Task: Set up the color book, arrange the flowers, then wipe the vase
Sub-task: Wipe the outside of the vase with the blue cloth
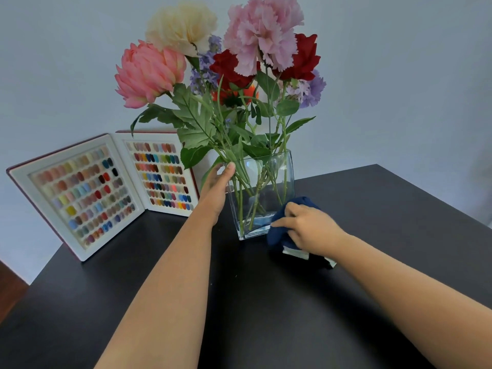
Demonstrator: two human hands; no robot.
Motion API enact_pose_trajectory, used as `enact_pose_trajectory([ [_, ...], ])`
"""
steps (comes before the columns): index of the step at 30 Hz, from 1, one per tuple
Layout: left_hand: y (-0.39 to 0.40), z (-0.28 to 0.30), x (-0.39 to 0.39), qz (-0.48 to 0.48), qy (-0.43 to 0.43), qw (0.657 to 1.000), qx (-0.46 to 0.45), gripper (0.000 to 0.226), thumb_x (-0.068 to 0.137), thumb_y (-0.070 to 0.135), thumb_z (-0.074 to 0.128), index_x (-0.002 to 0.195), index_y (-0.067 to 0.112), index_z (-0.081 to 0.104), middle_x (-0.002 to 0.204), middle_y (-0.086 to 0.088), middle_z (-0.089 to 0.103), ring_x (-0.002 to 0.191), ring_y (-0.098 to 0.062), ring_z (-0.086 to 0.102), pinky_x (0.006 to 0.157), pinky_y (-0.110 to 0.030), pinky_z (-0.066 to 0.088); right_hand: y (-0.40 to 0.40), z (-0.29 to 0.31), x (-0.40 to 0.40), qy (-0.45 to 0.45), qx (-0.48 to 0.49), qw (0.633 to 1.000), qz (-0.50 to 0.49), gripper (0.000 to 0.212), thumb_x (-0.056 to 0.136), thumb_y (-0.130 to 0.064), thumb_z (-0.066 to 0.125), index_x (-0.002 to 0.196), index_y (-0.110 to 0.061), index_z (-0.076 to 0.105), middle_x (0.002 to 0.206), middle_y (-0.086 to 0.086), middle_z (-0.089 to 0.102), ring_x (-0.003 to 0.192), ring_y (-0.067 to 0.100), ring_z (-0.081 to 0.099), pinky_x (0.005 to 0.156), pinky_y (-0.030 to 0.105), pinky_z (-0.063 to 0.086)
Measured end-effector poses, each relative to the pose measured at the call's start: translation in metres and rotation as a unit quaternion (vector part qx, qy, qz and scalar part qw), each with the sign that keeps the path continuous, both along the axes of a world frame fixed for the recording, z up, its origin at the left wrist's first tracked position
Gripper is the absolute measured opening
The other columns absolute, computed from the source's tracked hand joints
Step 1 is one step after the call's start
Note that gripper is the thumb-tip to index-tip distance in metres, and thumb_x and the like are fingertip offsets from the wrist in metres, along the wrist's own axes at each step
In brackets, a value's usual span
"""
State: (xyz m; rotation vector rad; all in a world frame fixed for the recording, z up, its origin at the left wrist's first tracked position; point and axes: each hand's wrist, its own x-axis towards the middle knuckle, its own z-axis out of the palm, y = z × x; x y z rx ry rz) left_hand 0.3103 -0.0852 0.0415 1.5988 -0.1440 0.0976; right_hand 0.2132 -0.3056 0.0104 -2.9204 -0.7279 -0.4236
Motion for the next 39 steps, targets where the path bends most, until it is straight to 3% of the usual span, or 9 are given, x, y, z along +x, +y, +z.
enact_pose_trajectory([
  [3,0.0,-0.001,0.002,0.003,-0.003,1.0,0.0,0.082,0.067,0.072,0.058,0.136,0.029,0.045,0.118,0.018,0.053,0.104,0.004,0.048,0.095,-0.034,0.032,-0.036,0.02,-0.007,0.037,0.132,0.987,-0.09,0.041,0.086,-0.015,0.054,0.119,-0.036,0.063,0.095,-0.002,0.052,0.09,0.02,0.056,0.073,0.029,0.042],
  [6,-0.001,-0.003,0.006,0.006,-0.004,1.0,-0.006,0.073,0.073,0.068,0.059,0.134,0.03,0.046,0.109,0.026,0.052,0.096,0.015,0.044,0.093,-0.032,0.033,-0.073,0.037,-0.013,0.04,0.167,0.968,-0.183,0.041,0.082,-0.012,0.055,0.11,-0.039,0.067,0.083,-0.005,0.049,0.078,0.018,0.053,0.066,0.027,0.035],
  [10,0.0,-0.003,0.009,0.015,0.005,1.0,-0.01,0.068,0.083,0.063,0.058,0.14,0.031,0.042,0.113,0.02,0.053,0.104,0.002,0.048,0.094,-0.033,0.033,-0.062,0.035,-0.012,0.066,0.13,0.955,-0.257,0.031,0.082,-0.016,0.061,0.109,-0.03,0.07,0.104,0.004,0.052,0.089,0.026,0.056,0.072,0.03,0.042],
  [13,0.001,-0.003,0.007,0.016,0.009,1.0,-0.004,0.069,0.079,0.068,0.058,0.138,0.035,0.043,0.114,0.019,0.052,0.113,-0.007,0.047,0.095,-0.034,0.033,-0.026,0.015,-0.005,0.12,0.04,0.958,-0.259,0.022,0.084,-0.022,0.062,0.104,-0.017,0.07,0.111,0.009,0.057,0.095,0.03,0.059,0.078,0.033,0.048],
  [17,0.003,-0.001,0.006,0.008,0.005,1.0,0.001,0.07,0.068,0.075,0.058,0.128,0.04,0.047,0.11,0.026,0.053,0.101,0.006,0.047,0.093,-0.034,0.033,0.01,-0.013,-0.002,0.137,-0.004,0.957,-0.256,0.01,0.087,-0.011,0.057,0.094,-0.008,0.064,0.104,0.01,0.058,0.087,0.029,0.061,0.063,0.029,0.042],
  [19,0.002,-0.001,0.006,0.009,0.006,1.0,0.003,0.074,0.066,0.077,0.058,0.128,0.04,0.048,0.112,0.023,0.055,0.103,0.003,0.049,0.093,-0.033,0.035,0.018,-0.021,-0.002,0.114,-0.009,0.96,-0.255,0.011,0.089,-0.011,0.055,0.095,-0.008,0.064,0.103,0.009,0.057,0.089,0.028,0.061,0.06,0.03,0.042],
  [26,-0.003,0.001,0.002,0.016,-0.005,1.0,0.0,0.055,0.079,0.068,0.057,0.125,0.038,0.05,0.115,0.021,0.056,0.106,0.001,0.053,0.074,-0.02,0.038,0.029,-0.022,0.001,0.084,0.06,0.955,-0.278,0.009,0.088,-0.01,0.056,0.094,-0.008,0.062,0.094,0.008,0.059,0.077,0.027,0.059,0.055,0.03,0.038],
  [29,-0.005,0.001,0.003,0.006,-0.012,1.0,-0.009,0.05,0.083,0.063,0.058,0.125,0.036,0.051,0.111,0.025,0.055,0.097,0.015,0.047,0.072,-0.016,0.035,0.034,-0.025,0.001,0.061,0.087,0.956,-0.275,0.004,0.088,-0.01,0.056,0.09,-0.011,0.053,0.088,0.007,0.059,0.065,0.024,0.048,0.051,0.031,0.037],
  [39,-0.007,-0.002,0.003,0.007,-0.012,1.0,-0.027,0.069,0.076,0.069,0.058,0.133,0.031,0.049,0.113,0.024,0.053,0.097,0.016,0.042,0.073,-0.02,0.035,0.045,-0.032,0.003,0.032,0.121,0.959,-0.254,0.018,0.091,-0.014,0.051,0.079,-0.015,0.038,0.074,0.002,0.049,0.061,0.023,0.045,0.049,0.031,0.031],
])
